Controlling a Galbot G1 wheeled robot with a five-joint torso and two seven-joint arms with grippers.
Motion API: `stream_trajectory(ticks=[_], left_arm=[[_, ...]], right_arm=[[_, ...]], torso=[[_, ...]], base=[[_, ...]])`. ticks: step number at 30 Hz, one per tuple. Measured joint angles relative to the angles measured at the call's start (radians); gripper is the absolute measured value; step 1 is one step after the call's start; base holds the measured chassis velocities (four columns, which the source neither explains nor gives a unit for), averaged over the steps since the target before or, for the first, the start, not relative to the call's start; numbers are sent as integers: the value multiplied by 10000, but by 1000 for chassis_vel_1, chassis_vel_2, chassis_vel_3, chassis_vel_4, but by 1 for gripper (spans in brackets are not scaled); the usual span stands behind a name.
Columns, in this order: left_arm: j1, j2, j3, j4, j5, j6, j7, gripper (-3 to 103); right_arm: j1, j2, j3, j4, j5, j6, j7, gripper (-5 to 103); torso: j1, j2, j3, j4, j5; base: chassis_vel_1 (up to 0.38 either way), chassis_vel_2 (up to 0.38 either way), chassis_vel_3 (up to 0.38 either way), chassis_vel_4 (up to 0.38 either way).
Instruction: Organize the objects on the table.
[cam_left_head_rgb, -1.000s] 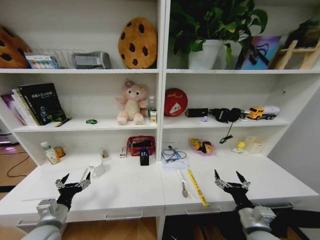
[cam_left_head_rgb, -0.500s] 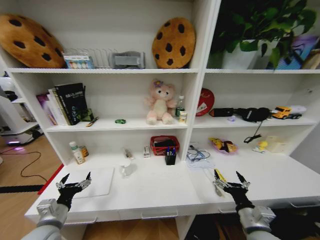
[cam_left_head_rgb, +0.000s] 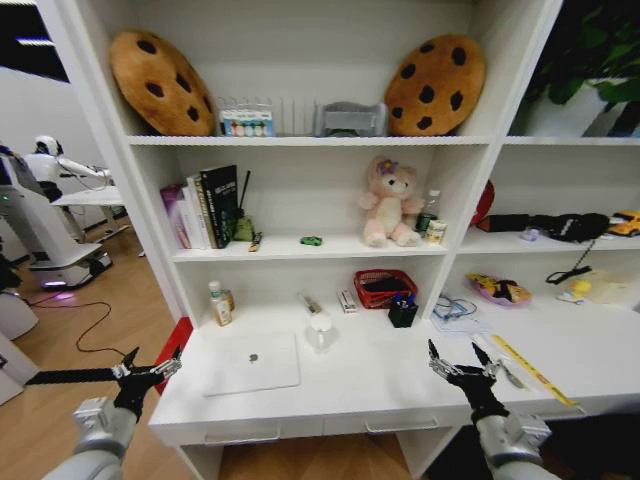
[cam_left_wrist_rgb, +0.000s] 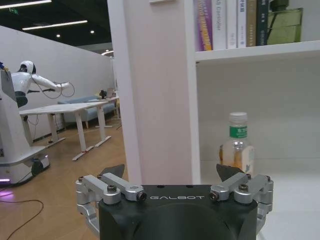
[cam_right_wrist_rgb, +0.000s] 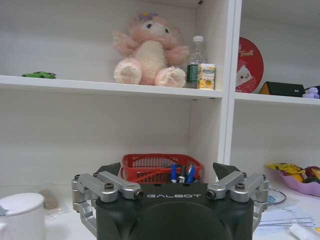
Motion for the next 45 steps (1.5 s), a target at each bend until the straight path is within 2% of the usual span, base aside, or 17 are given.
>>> stream_trajectory(ticks=[2, 5, 6, 10, 12, 21, 26, 38, 40, 45], left_arm=[[0, 0, 1, -1, 0, 0, 7, 100], [0, 0, 0, 0, 0, 0, 4, 100], [0, 0, 0, 0, 0, 0, 2, 100], [0, 0, 3, -1, 0, 0, 3, 100], [0, -1, 6, -1, -1, 0, 15, 100], [-1, 0, 5, -1, 0, 0, 17, 100], [-1, 0, 4, -1, 0, 1, 16, 100], [-1, 0, 2, -1, 0, 0, 14, 100], [0, 0, 1, -1, 0, 0, 11, 100], [-1, 0, 1, 0, 0, 0, 11, 100]], right_arm=[[-3, 1, 0, 0, 0, 0, 0, 100], [-1, 0, 0, 0, 0, 0, 1, 100], [4, 0, 0, 0, 0, 0, 0, 100], [5, -2, 1, -1, 0, 0, 2, 100], [0, -2, 4, -2, 0, 0, 5, 100], [2, -2, 4, -2, 0, 0, 6, 100], [2, -2, 2, -2, 0, 0, 5, 100], [1, -2, 2, -3, 0, 0, 4, 100], [1, -2, 2, -2, 0, 0, 4, 100], [0, -2, 0, -3, 0, 0, 4, 100]], torso=[[-4, 3, -2, -7, -3], [-4, 3, -2, 2, -1], [-3, 1, 0, 12, 3], [0, 0, 1, 5, 7], [0, 0, 1, -7, 7], [0, 0, 1, 4, 2], [1, 0, 0, 0, 2], [-2, 1, -1, -1, 1], [-2, 2, -1, 5, -1], [0, 0, 0, 0, 6]], base=[[202, 195, -187, -214], [113, -9, -75, -121], [51, 14, 1, -8], [-27, -11, 62, 18], [-107, -70, 41, 42], [-26, -34, 4, 18], [101, -54, -99, 54], [185, -199, -200, 219], [288, -266, -284, 289], [320, -308, -324, 318]])
